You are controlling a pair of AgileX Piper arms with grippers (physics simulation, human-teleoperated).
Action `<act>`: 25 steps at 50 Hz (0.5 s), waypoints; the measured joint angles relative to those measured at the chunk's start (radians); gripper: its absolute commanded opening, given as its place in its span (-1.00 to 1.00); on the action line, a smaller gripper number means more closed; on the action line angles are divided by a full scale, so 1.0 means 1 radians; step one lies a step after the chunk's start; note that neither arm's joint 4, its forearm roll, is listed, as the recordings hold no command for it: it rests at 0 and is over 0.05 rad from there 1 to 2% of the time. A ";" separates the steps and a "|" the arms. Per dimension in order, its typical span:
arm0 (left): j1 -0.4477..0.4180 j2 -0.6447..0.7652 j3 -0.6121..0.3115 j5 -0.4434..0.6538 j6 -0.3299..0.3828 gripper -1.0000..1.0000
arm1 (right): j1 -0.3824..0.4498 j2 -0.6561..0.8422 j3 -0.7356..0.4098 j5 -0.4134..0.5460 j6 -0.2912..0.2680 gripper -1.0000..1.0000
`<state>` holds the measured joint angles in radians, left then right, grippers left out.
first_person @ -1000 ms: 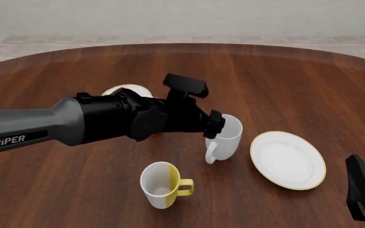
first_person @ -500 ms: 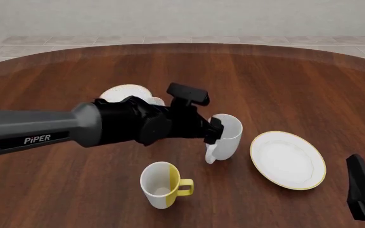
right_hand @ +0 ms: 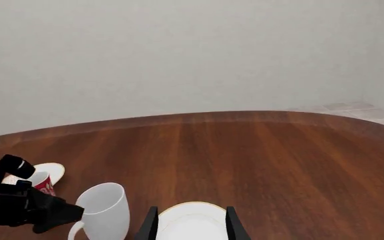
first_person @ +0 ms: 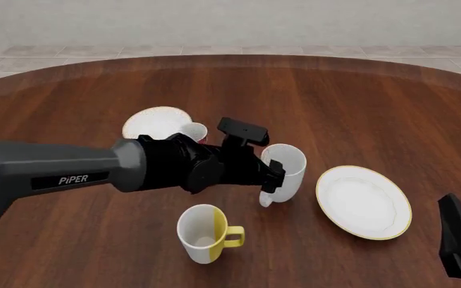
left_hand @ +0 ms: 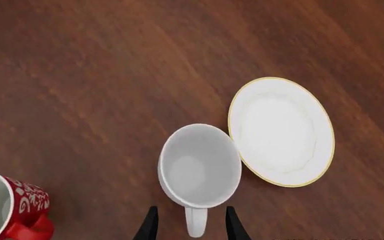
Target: Put the white mug on the left plate.
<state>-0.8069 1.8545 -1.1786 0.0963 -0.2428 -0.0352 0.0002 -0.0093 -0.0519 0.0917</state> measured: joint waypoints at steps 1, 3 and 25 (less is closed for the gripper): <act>-0.002 0.002 0.000 -0.001 -0.001 1.00 | 0.000 0.000 0.000 0.000 0.000 1.00; -0.005 0.007 0.002 -0.004 -0.002 1.00 | 0.000 0.000 0.000 -0.001 0.000 1.00; -0.027 0.051 0.012 -0.029 -0.017 1.00 | -0.002 0.000 0.003 -0.003 0.003 1.00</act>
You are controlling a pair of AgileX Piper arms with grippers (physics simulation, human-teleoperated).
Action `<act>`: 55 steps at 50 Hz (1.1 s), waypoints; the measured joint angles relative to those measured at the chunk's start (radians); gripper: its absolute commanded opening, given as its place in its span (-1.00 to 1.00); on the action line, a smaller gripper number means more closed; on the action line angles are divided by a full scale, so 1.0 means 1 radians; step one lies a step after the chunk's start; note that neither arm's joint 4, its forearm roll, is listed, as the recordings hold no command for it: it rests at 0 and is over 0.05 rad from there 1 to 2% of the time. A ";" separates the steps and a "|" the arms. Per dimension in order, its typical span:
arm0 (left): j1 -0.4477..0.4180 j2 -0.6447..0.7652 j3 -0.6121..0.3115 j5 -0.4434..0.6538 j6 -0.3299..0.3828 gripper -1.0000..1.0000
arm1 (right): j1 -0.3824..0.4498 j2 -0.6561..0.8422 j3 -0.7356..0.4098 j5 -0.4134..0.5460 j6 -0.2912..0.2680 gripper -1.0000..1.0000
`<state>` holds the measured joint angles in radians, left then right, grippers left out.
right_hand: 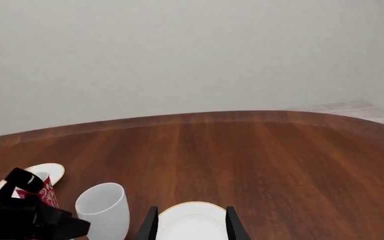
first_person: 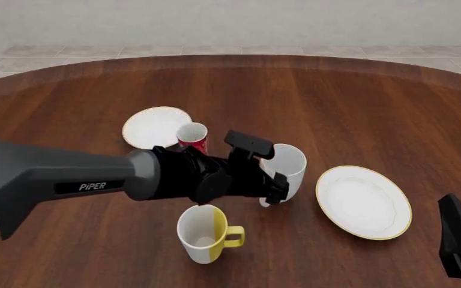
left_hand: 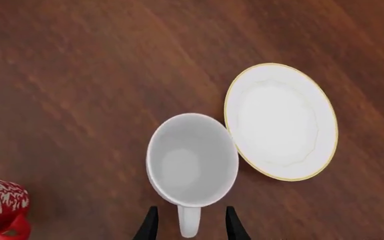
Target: Put the white mug on the left plate.
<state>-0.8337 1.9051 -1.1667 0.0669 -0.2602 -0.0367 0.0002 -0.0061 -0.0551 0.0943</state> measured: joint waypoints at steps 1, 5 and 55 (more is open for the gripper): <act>0.000 0.001 0.000 -0.001 -0.001 1.00 | 0.000 0.000 0.000 0.000 0.000 1.00; -0.001 0.006 0.002 -0.004 -0.003 1.00 | 0.000 0.000 0.000 0.000 0.000 1.00; 0.005 -0.009 0.063 -0.050 0.014 -1.00 | 0.004 0.000 0.000 -0.010 0.005 1.00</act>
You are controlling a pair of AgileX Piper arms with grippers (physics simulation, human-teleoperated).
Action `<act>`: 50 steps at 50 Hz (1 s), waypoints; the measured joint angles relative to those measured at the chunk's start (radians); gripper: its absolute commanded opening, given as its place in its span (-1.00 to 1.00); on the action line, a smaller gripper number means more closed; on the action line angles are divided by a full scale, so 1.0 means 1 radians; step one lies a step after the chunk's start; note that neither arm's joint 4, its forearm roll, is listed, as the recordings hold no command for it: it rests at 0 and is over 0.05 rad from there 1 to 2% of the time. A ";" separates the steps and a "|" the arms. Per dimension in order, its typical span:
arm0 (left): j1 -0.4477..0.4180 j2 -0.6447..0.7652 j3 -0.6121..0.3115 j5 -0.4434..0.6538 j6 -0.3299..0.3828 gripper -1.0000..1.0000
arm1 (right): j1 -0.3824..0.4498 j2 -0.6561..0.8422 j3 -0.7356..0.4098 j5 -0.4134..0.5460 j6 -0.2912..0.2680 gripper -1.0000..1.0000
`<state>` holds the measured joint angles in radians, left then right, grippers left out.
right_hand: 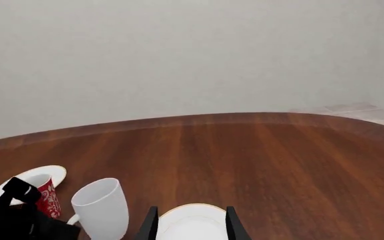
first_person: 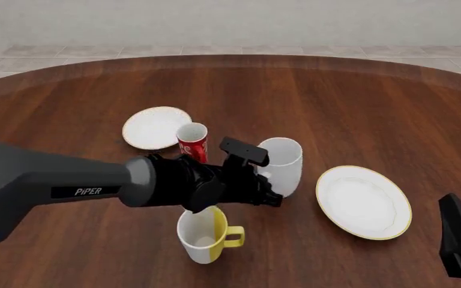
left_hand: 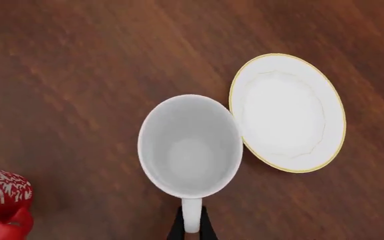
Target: Put the white mug on the left plate.
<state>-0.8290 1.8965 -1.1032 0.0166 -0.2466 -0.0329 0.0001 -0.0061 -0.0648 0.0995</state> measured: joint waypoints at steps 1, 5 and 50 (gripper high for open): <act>0.001 -0.006 0.001 0.000 0.005 -1.00 | 0.000 0.000 0.000 0.000 0.000 1.00; 0.004 -0.027 0.002 0.005 0.022 -1.00 | 0.000 0.000 0.000 -0.001 0.000 1.00; 0.052 -0.245 -0.151 0.244 0.235 -1.00 | 0.001 0.000 -0.003 -0.010 -0.010 1.00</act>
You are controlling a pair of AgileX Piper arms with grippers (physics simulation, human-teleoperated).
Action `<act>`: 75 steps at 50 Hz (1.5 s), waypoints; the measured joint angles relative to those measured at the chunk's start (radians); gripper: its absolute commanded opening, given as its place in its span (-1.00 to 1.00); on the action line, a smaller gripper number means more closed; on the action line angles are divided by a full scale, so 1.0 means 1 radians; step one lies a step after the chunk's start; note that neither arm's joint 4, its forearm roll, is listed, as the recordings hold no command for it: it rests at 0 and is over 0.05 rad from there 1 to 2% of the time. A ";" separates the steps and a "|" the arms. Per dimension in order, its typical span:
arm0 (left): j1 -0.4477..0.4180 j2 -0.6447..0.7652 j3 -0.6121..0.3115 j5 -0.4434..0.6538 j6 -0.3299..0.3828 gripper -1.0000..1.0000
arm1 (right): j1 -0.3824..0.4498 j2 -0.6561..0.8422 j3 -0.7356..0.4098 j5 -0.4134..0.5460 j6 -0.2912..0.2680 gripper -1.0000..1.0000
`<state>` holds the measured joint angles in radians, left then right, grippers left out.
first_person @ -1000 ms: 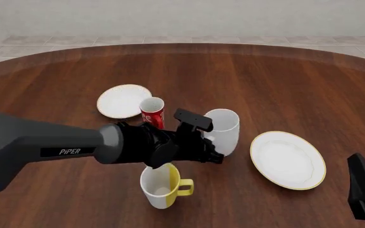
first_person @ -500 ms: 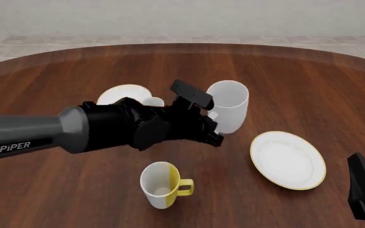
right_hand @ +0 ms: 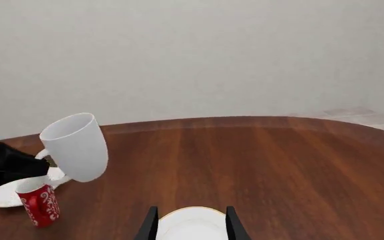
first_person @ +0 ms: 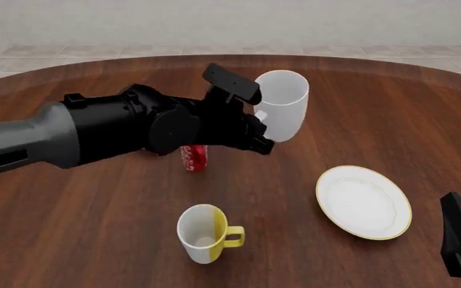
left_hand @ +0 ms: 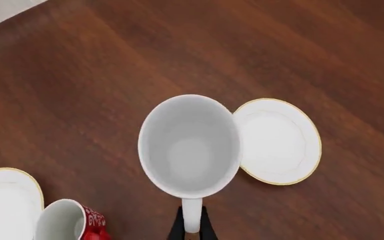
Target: Put the white mug on the left plate.
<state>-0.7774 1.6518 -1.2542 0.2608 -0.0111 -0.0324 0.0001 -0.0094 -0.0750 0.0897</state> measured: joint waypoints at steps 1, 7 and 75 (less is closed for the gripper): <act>0.003 0.001 -0.005 0.007 0.000 -1.00 | 0.000 0.000 0.000 -0.001 0.000 1.00; 0.030 0.001 -0.032 0.043 0.018 -1.00 | -0.001 0.000 -0.001 -0.004 0.001 1.00; 0.445 0.215 -0.467 0.317 0.023 -1.00 | -0.003 0.000 0.001 0.000 0.002 1.00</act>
<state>-0.3327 1.8671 -1.7209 0.5780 0.0121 -0.0356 0.0001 -0.0086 -0.0750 0.0914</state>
